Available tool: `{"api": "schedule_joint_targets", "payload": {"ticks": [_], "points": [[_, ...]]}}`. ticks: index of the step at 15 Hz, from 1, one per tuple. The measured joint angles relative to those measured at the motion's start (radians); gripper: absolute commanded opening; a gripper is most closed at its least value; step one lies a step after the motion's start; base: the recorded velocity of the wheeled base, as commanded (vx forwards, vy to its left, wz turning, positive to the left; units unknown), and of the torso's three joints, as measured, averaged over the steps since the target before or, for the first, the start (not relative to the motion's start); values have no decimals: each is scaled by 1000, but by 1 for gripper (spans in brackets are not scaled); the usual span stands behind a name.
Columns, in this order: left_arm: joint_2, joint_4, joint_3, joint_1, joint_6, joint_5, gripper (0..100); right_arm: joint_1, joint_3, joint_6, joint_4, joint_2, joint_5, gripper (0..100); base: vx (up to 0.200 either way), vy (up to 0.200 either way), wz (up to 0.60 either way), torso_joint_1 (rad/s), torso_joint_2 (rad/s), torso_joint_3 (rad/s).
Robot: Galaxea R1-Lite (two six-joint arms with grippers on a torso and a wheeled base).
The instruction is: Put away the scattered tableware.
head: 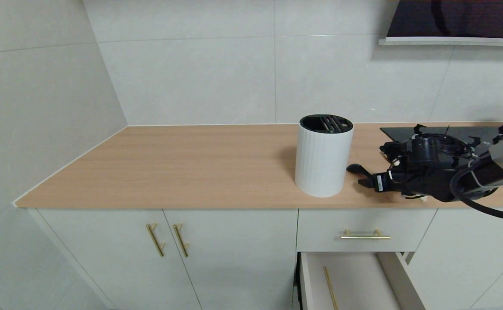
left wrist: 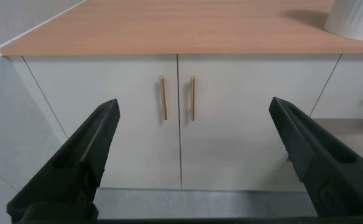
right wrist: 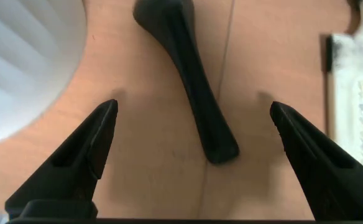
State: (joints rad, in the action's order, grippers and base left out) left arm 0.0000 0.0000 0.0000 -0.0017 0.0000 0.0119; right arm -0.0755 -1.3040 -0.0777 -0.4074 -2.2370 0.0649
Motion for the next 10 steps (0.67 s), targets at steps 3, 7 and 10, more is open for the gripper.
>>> {"api": "schedule_joint_targets", "payload": {"ticks": [3, 7, 10], "points": [[0, 0, 0, 0, 0, 0, 100, 1, -1, -1, -19, -22, -4, 100, 0, 0, 0, 0, 0, 0], [0, 0, 0, 0, 0, 0, 100, 1, 1, -1, -21, -27, -6, 100, 0, 0, 0, 0, 0, 0], [0, 0, 0, 0, 0, 0, 100, 2, 2, 0, -20, -26, -6, 100, 0, 0, 0, 0, 0, 0]]}}
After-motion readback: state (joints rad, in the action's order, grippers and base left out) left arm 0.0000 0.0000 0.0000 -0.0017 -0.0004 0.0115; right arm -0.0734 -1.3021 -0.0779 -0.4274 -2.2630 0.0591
